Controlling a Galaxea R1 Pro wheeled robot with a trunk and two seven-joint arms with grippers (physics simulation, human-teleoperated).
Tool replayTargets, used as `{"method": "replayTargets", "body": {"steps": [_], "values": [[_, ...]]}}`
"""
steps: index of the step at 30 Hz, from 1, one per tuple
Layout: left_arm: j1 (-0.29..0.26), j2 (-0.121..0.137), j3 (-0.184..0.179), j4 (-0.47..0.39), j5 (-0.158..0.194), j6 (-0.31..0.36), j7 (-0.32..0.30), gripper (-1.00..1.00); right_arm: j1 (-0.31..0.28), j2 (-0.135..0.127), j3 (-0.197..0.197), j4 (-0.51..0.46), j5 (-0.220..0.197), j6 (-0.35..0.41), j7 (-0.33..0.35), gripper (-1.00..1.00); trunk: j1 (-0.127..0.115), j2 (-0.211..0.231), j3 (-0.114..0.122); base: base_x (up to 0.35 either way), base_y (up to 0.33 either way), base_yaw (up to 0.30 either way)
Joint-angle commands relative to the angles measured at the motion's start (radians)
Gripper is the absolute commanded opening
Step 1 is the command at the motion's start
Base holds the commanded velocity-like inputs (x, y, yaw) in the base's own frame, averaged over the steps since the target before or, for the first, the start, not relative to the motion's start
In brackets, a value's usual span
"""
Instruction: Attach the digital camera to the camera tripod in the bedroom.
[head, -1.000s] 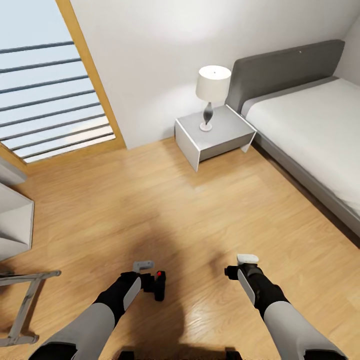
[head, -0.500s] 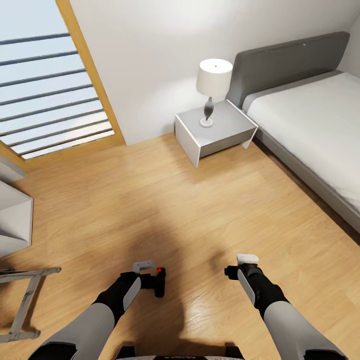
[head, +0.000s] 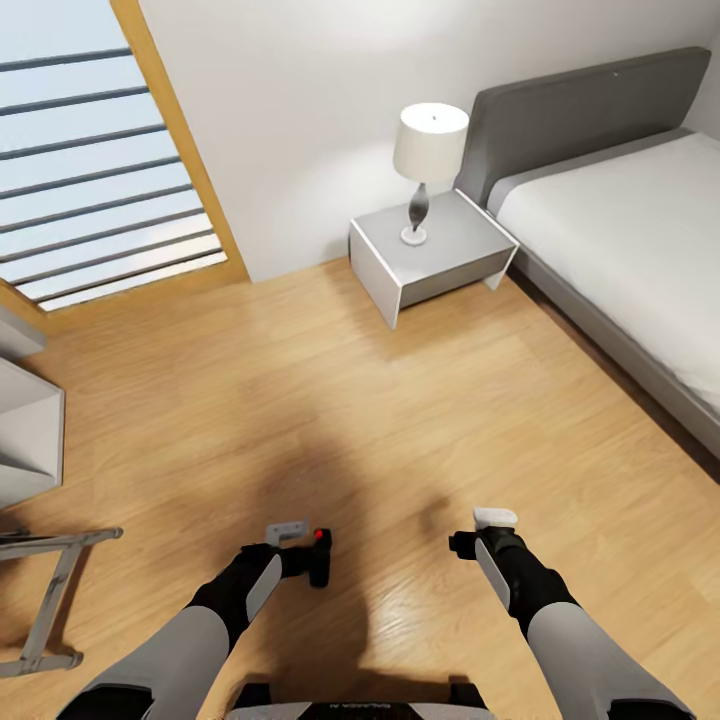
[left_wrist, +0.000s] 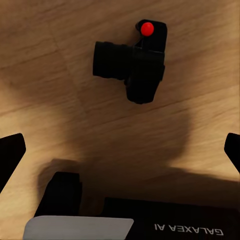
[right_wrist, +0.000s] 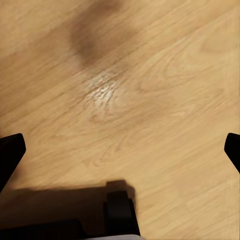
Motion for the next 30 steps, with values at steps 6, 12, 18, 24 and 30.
{"method": "replayTargets", "body": {"steps": [6, 12, 18, 24, 30], "values": [[0.000, 0.000, -0.002, -0.002, 0.010, 0.003, 0.007, 1.00, 0.000, 0.001, -0.002, -0.002, -0.004, 0.004, -0.004, 1.00, 0.000, 0.000, -0.010, 0.000, 0.000, 0.000], [0.000, 0.000, -0.002, -0.003, 0.009, 0.002, 0.007, 1.00, 0.000, 0.001, -0.002, -0.002, -0.004, 0.004, -0.004, 1.00, 0.000, 0.000, -0.020, 0.000, 0.000, 0.000], [0.000, 0.000, -0.002, -0.003, 0.010, 0.001, 0.007, 1.00, 0.000, 0.001, -0.002, -0.002, -0.004, 0.004, -0.004, 1.00, 0.000, 0.000, -0.029, 0.000, 0.000, 0.000], [0.000, 0.000, -0.002, -0.010, 0.010, 0.000, 0.008, 1.00, 0.000, 0.000, -0.002, -0.002, -0.004, 0.004, -0.004, 1.00, 0.000, 0.000, -0.039, 0.000, 0.000, 0.000], [0.000, 0.000, -0.003, -0.022, 0.009, -0.007, 0.010, 1.00, 0.000, -0.001, -0.005, -0.002, -0.004, 0.003, -0.004, 1.00, 0.000, 0.000, -0.049, 0.000, 0.000, 0.000]]}}
